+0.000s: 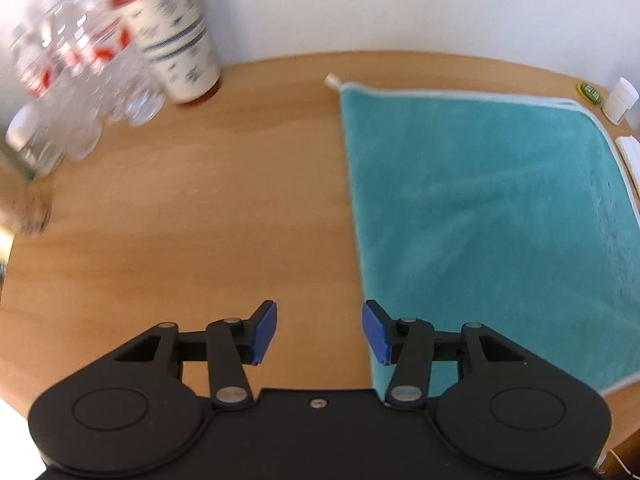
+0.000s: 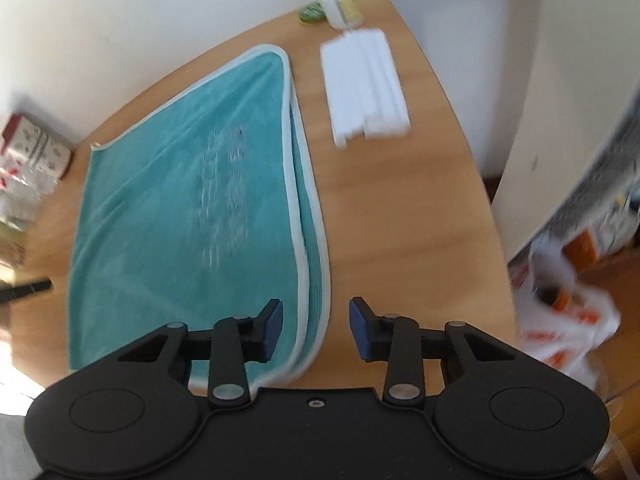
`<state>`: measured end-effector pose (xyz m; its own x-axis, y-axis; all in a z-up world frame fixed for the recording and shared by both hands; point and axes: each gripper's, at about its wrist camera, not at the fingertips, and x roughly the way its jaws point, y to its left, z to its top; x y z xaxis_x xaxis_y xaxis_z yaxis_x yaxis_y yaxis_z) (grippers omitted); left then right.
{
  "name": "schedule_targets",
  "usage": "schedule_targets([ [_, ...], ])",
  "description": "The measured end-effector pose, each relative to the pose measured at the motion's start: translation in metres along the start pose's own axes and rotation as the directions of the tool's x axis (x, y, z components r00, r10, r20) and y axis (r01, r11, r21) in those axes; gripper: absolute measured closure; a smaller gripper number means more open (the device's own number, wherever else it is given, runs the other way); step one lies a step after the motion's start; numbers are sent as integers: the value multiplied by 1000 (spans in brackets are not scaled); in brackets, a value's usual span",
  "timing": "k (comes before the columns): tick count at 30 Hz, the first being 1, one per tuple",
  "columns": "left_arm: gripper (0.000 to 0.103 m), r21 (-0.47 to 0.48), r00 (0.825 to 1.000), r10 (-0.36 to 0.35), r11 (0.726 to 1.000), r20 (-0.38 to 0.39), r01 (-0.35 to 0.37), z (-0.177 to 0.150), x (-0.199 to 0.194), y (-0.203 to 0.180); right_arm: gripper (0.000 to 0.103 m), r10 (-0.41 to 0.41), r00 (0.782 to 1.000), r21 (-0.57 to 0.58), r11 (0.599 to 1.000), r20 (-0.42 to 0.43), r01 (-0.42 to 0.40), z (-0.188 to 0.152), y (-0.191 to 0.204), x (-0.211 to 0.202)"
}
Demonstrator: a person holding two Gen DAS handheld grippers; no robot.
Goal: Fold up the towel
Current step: 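Move both tools to the folded edge of the teal towel, then grasp the towel's folded edge with the right tool while the left tool grasps its corner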
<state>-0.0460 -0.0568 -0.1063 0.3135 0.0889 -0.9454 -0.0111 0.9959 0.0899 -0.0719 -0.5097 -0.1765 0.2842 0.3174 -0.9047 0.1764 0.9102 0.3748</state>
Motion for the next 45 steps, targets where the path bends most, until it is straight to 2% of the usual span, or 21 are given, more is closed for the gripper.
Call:
schedule_targets([
  [7,54,-77,997,-42,996,-70,37,-30,8,3,64,141,990,120,983,3,-140,-18,2,8],
  [8,55,-77,995,-56,996,-82,50,-32,11,2,67,144,990,117,983,5,-144,-19,4,9],
  [10,61,-81,993,-77,994,-93,69,-33,16,1,87,125,992,103,987,10,-126,-17,10,15],
  [11,71,-88,990,-96,992,-102,87,-35,19,1,97,121,993,103,987,9,-121,-17,10,16],
  [14,77,-81,988,-116,991,-99,108,-37,21,-2,97,129,992,118,985,6,-129,-21,9,18],
  [15,84,-69,987,-122,991,-100,115,-38,20,-3,97,128,992,122,984,4,-127,-21,9,18],
  [17,90,-65,984,-135,990,-113,128,-41,18,-4,97,127,992,136,983,-4,-125,-23,8,16],
  [20,99,-52,983,-127,991,-134,121,-45,15,-3,97,121,992,132,984,-19,-118,-26,8,12],
  [21,99,-48,982,-123,992,-142,117,-47,14,-1,97,120,993,127,985,-22,-116,-28,9,11],
  [25,98,-69,978,-125,991,-168,114,-55,14,7,96,118,993,144,983,-21,-114,-35,9,11],
  [28,90,-87,977,-145,987,-157,132,-56,13,10,95,133,991,177,976,-20,-127,-36,9,13],
  [29,85,-94,977,-147,987,-154,134,-56,13,10,95,136,990,183,974,-20,-130,-35,9,14],
  [31,67,-108,977,-149,985,-151,134,-54,13,10,93,140,990,192,972,-27,-133,-35,9,14],
  [32,62,-121,977,-154,983,-150,136,-54,12,10,88,143,989,200,970,-29,-135,-35,9,14],
  [33,62,-138,976,-160,981,-149,140,-53,10,11,82,153,988,213,967,-28,-143,-37,7,13],
  [34,62,-147,975,-166,979,-147,145,-53,8,12,80,168,985,224,962,-25,-159,-39,5,12],
  [40,62,-213,973,-187,965,-138,155,-54,2,19,80,203,979,253,947,-2,-196,-42,5,15],
  [45,62,-251,974,-214,949,-77,189,-45,-19,22,80,194,981,216,958,-10,-187,-42,12,16],
])
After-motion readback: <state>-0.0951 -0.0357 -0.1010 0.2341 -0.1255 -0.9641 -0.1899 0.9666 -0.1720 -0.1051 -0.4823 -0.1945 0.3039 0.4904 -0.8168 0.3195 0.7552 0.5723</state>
